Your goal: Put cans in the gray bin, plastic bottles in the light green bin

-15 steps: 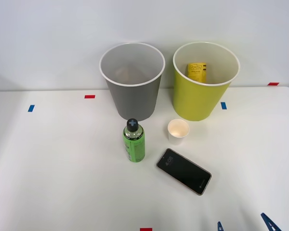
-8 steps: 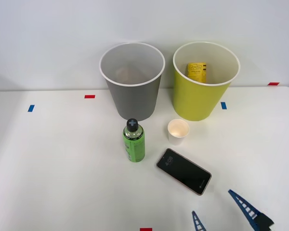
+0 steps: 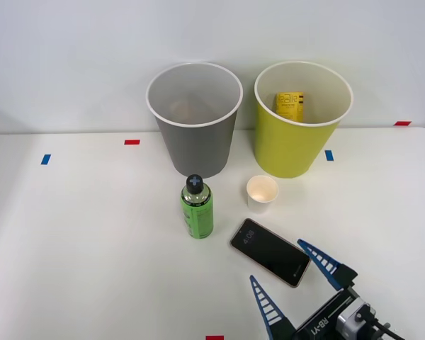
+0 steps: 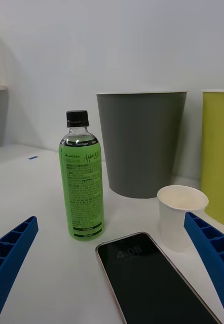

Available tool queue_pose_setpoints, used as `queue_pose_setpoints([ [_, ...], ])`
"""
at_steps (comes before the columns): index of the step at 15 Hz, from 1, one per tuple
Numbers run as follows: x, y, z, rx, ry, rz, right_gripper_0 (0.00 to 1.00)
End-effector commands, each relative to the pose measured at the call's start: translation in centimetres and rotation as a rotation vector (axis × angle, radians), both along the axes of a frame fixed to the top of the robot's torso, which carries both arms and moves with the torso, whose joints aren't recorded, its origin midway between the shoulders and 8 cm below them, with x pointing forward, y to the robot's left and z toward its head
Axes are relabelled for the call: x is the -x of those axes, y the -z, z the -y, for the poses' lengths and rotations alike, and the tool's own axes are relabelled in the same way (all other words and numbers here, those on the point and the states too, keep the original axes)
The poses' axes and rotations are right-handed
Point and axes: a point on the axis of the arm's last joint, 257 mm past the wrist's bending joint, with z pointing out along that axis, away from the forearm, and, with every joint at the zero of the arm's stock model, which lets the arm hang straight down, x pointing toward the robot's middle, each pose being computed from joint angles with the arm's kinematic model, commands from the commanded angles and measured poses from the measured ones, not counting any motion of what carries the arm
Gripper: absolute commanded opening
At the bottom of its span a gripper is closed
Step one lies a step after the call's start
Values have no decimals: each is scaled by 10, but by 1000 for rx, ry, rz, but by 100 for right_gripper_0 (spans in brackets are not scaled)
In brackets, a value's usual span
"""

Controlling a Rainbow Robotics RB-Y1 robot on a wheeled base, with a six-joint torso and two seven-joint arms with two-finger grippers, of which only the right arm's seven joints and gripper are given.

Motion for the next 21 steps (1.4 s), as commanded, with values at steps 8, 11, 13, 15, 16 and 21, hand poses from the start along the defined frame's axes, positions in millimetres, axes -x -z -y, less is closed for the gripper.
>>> queue_pose_setpoints([
  [8, -40, -7, -48, -17, -57, -42, 100],
  [11, -48, -2, -63, -46, -95, -44, 100],
  [13, -58, -5, -77, -48, -121, -29, 100],
  [15, -76, 0, -86, -33, -127, -19, 100],
  [16, -87, 2, -90, -25, -126, -12, 100],
  [21, -114, 1, -122, -24, -150, 5, 100],
])
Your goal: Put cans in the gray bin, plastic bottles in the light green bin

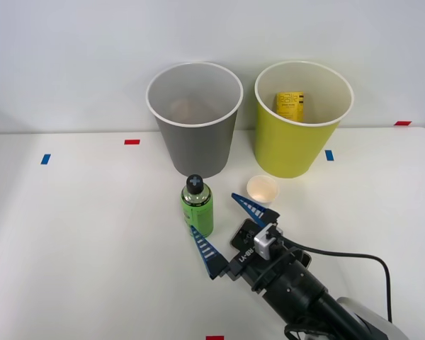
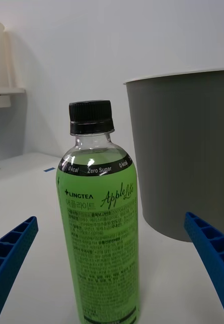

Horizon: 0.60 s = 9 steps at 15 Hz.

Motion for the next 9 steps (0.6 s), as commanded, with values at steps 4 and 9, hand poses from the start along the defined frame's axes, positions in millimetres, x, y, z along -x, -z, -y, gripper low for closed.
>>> queue_pose_setpoints([
  [4, -21, -4, -26, 25, -14, -10, 100],
  [9, -29, -5, -36, 52, -19, -18, 100],
])
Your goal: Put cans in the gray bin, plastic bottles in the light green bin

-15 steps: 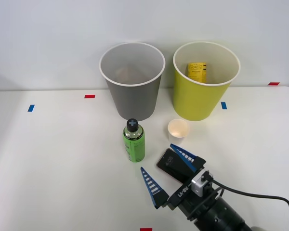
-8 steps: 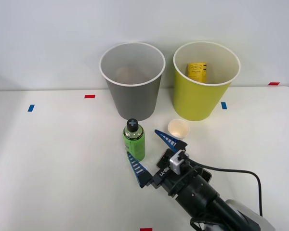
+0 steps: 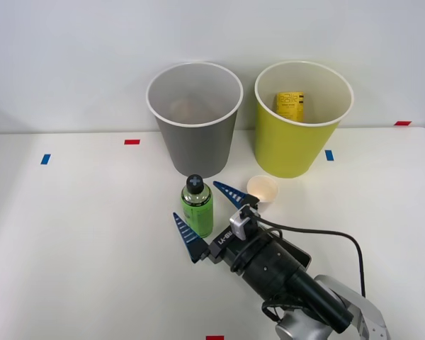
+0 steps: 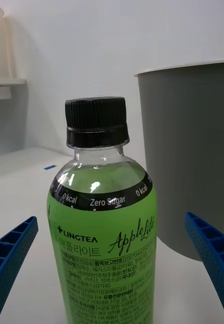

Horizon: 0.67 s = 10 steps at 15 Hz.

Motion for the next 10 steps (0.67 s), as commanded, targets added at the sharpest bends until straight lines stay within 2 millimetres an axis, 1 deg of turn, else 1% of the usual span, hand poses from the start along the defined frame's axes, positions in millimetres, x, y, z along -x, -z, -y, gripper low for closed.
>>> queue_pose_setpoints([
  [1, -5, -4, -8, 9, -4, -4, 100],
  [7, -10, -2, -9, 35, 2, -3, 100],
  [8, -9, -2, -9, 39, 2, 3, 93],
  [9, -9, -2, -9, 45, 3, 8, 52],
  [10, -9, -2, -9, 39, 4, 4, 1],
])
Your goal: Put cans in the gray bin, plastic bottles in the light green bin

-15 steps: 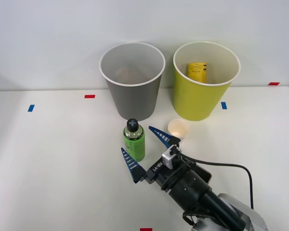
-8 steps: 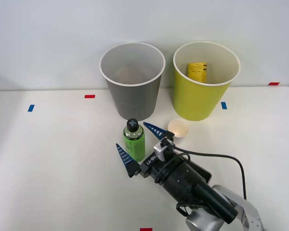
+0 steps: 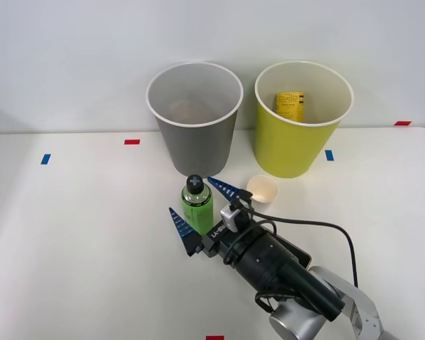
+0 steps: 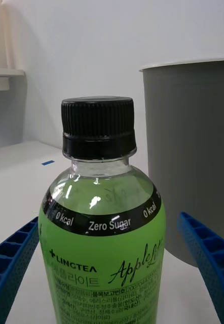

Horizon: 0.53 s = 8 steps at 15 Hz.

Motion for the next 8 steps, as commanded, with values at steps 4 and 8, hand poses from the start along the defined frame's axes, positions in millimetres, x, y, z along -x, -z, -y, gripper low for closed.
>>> queue_pose_setpoints([
  [4, -2, -2, 1, -10, 8, -2, 0],
  [8, 1, -3, 6, -33, 10, 1, 0],
])
